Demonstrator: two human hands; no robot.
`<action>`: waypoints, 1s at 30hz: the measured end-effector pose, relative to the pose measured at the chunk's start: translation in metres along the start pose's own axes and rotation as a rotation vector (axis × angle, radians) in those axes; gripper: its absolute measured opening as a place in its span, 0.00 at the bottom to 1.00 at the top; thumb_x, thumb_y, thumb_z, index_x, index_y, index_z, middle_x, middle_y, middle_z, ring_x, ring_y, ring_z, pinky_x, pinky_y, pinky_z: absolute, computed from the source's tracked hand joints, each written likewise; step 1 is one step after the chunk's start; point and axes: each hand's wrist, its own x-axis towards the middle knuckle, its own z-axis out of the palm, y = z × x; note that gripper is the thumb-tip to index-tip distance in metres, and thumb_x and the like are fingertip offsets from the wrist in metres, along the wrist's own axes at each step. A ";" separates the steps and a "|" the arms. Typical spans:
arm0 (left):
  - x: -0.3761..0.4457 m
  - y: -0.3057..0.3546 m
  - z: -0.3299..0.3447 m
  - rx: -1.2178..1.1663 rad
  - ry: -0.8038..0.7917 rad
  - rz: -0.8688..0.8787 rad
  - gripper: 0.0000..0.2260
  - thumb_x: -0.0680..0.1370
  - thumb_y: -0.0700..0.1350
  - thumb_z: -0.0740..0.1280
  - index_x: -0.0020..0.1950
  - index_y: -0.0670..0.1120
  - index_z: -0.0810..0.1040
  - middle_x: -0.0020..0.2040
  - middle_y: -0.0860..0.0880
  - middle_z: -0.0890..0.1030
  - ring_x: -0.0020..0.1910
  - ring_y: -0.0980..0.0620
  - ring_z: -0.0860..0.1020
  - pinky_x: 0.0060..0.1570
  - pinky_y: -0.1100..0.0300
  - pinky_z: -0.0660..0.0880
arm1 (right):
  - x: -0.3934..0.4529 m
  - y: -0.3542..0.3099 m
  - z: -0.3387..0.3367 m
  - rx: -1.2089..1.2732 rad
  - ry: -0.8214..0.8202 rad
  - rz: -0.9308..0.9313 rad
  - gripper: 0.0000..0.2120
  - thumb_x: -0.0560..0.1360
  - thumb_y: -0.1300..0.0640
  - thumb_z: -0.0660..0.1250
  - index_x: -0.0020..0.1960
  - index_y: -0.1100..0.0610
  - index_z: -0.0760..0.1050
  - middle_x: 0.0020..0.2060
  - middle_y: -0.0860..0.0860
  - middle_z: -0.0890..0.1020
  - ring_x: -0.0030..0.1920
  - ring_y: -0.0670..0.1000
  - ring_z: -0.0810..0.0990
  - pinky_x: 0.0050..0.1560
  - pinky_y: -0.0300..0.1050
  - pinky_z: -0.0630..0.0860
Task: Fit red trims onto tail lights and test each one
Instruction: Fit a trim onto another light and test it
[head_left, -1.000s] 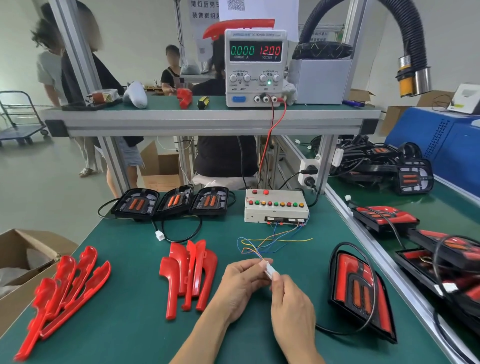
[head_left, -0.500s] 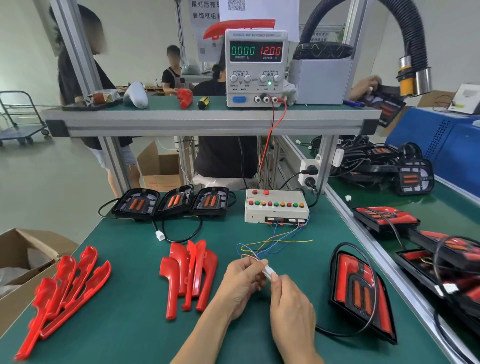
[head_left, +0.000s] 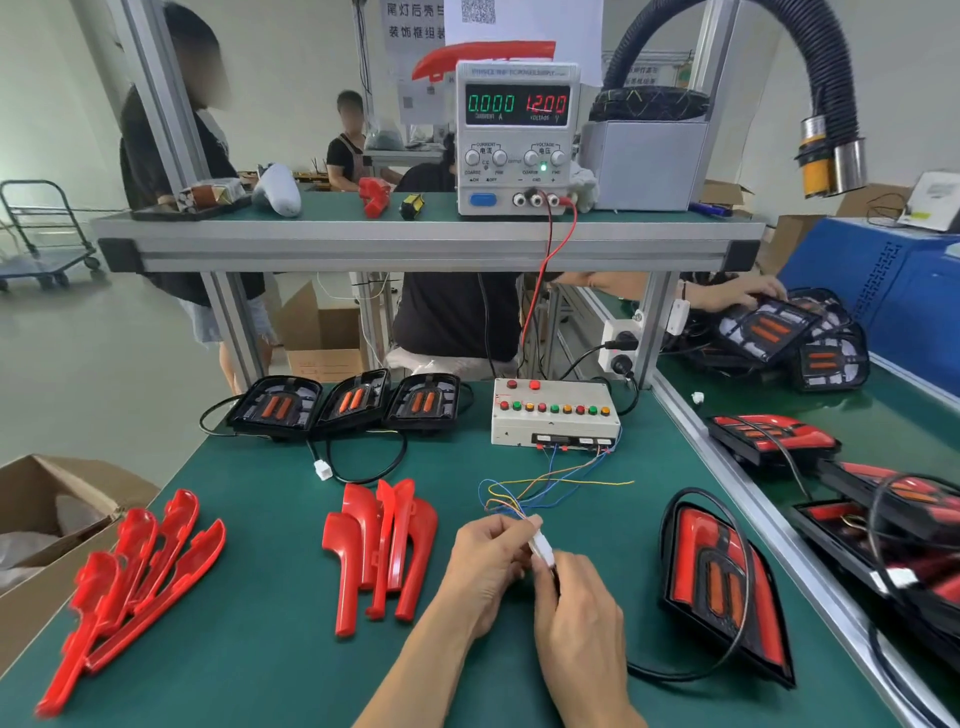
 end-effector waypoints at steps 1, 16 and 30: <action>0.000 0.000 0.001 0.014 -0.003 -0.006 0.12 0.68 0.50 0.76 0.30 0.48 0.77 0.35 0.39 0.79 0.33 0.47 0.72 0.36 0.55 0.68 | 0.000 0.001 0.001 0.002 0.008 -0.010 0.07 0.81 0.56 0.68 0.50 0.60 0.81 0.41 0.55 0.80 0.39 0.63 0.79 0.39 0.56 0.74; 0.000 0.000 0.001 0.082 -0.056 -0.006 0.14 0.69 0.50 0.74 0.27 0.51 0.73 0.28 0.45 0.76 0.25 0.51 0.68 0.26 0.61 0.64 | 0.000 0.006 0.004 -0.005 0.096 -0.079 0.03 0.76 0.62 0.73 0.43 0.59 0.81 0.33 0.52 0.77 0.30 0.60 0.76 0.30 0.51 0.73; -0.003 0.004 0.005 0.034 0.014 0.023 0.18 0.77 0.41 0.72 0.28 0.49 0.74 0.30 0.44 0.75 0.27 0.51 0.68 0.27 0.61 0.65 | -0.001 0.005 -0.001 0.021 0.007 -0.063 0.12 0.82 0.52 0.65 0.61 0.55 0.81 0.46 0.53 0.81 0.46 0.60 0.82 0.47 0.55 0.77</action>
